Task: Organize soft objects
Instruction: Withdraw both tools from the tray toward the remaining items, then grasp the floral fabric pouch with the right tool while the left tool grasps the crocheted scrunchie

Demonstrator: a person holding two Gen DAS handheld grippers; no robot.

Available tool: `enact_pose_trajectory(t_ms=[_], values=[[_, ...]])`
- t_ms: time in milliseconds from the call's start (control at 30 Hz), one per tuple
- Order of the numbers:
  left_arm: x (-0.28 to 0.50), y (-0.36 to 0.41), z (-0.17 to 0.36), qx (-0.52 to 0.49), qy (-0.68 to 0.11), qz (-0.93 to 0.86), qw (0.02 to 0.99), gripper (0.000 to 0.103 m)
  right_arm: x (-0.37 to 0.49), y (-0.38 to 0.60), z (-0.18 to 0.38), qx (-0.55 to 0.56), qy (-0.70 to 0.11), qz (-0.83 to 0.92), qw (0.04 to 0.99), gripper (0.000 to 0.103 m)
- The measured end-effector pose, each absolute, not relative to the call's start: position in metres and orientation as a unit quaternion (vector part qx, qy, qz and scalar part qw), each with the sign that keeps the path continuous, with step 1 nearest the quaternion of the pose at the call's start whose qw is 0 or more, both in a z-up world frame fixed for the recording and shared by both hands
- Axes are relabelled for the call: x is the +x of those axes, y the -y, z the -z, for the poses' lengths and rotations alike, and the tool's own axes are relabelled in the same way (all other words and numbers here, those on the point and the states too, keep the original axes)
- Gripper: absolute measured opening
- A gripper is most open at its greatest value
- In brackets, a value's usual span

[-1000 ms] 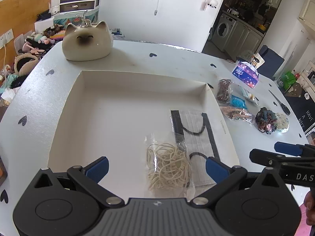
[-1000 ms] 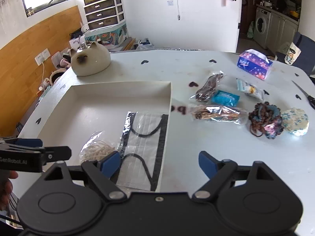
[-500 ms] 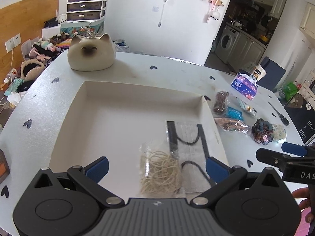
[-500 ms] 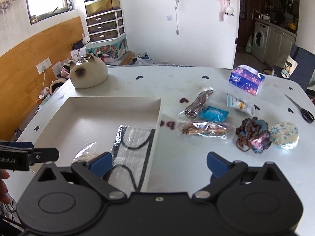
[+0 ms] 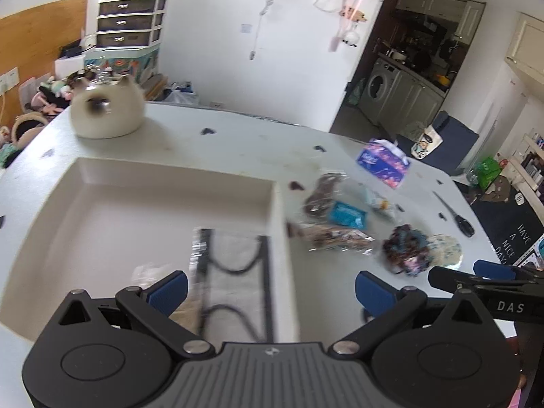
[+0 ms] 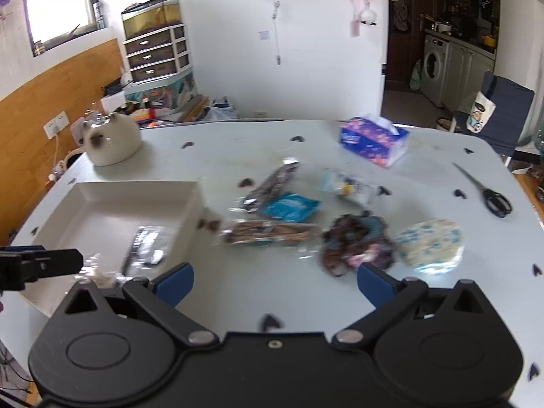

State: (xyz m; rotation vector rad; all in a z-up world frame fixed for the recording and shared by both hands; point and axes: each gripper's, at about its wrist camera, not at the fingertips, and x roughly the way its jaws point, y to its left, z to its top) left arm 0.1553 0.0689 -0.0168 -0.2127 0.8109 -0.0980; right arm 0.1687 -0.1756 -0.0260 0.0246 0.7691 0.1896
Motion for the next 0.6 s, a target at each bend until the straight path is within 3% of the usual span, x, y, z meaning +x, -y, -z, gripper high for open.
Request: enact_pose_trajectory(t_ms=[600], values=[[0.223, 0.081, 0.036, -0.097, -0.396, 0.112, 0.906, 0.102, 0.22, 0.314, 0.048, -0.024, -0.386, -0.058, 0.921, 0.103]])
